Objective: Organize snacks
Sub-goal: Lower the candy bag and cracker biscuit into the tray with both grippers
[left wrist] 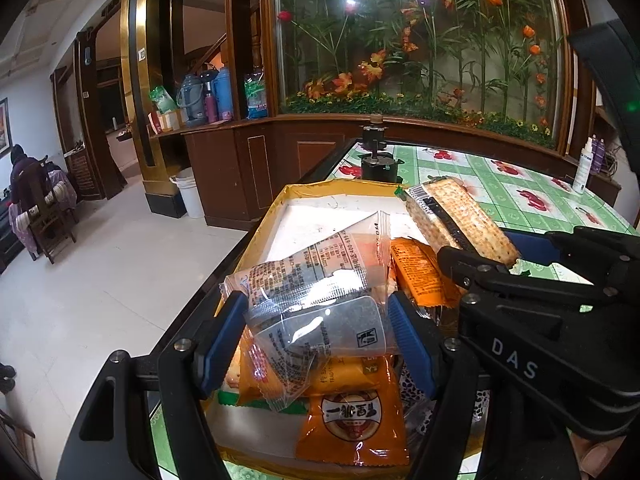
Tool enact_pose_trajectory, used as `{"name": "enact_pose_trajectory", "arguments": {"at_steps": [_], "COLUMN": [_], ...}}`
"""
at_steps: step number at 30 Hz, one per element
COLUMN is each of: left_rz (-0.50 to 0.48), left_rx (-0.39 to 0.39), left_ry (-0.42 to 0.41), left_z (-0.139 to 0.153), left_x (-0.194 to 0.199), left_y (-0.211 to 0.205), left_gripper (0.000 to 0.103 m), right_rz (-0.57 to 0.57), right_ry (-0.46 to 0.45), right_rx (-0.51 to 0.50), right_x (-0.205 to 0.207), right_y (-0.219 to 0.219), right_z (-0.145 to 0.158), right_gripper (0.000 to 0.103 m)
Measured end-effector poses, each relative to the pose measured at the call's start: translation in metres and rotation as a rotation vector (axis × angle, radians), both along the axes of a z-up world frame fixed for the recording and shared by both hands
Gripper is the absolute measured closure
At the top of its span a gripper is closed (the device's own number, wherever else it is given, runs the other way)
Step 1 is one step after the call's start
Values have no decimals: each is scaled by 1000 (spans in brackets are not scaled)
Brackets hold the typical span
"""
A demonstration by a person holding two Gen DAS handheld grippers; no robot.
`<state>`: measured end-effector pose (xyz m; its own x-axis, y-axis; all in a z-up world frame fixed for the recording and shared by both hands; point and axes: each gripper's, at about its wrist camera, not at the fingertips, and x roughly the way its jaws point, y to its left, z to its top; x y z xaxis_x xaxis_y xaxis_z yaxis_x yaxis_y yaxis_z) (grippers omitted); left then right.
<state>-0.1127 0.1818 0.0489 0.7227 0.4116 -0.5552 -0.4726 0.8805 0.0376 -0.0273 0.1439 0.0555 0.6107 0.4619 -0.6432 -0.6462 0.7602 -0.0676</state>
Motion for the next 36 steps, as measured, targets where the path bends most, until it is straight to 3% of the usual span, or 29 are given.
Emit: {"name": "enact_pose_trajectory", "arguments": {"at_steps": [36], "left_rz": [13], "left_rx": [47], "left_ry": [19], "left_z": [-3], "left_x": [9], "left_y": [12], "left_gripper": [31], "right_rz": [-17], "right_ry": [48], "right_rx": [-25], "right_x": [34], "right_y": [17], "right_z": [-16], "right_gripper": [53]}}
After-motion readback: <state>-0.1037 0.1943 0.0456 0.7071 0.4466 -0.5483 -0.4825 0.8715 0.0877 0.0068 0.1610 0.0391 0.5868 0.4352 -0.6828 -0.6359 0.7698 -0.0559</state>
